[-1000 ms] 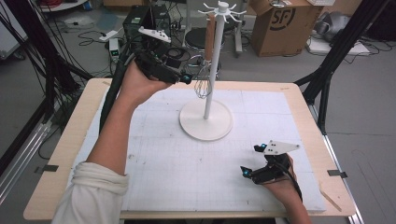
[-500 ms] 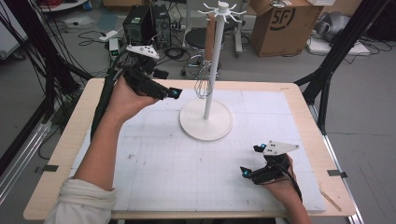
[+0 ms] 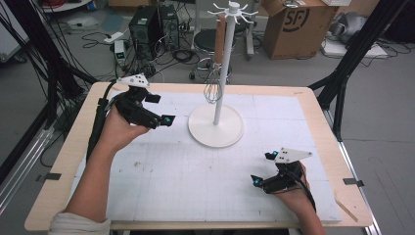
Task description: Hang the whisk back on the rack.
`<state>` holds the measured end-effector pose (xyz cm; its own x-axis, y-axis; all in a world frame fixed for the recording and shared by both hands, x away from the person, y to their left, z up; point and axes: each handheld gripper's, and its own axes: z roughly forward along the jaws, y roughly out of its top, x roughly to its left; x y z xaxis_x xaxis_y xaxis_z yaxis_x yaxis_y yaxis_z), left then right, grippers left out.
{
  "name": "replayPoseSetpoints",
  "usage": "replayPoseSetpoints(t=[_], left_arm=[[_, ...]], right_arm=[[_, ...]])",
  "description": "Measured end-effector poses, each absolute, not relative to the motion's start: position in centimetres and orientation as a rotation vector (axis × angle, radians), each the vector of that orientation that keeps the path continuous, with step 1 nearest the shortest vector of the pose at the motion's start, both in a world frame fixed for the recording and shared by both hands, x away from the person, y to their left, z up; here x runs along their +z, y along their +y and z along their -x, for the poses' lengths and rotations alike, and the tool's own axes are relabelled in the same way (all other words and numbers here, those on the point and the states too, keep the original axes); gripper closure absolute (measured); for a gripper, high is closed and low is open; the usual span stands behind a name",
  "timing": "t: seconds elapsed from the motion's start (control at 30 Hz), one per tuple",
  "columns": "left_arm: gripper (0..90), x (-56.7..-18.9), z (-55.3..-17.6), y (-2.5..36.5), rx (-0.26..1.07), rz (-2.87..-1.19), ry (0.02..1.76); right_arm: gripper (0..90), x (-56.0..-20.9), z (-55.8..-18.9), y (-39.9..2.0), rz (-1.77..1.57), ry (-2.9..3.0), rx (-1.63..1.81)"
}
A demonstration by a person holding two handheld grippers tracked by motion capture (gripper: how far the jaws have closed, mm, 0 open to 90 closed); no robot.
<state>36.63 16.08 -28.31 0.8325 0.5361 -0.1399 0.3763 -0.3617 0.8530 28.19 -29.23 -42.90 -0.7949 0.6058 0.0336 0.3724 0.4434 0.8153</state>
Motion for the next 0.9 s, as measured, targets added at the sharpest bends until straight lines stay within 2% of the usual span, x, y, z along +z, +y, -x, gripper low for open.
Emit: replayPoseSetpoints(t=[0.9], left_arm=[[1.6,-36.9,-31.8,18.7,0.134,-1.937,0.694]], right_arm=[[0.8,-42.9,-28.2,-29.4,-0.864,2.424,1.296]])
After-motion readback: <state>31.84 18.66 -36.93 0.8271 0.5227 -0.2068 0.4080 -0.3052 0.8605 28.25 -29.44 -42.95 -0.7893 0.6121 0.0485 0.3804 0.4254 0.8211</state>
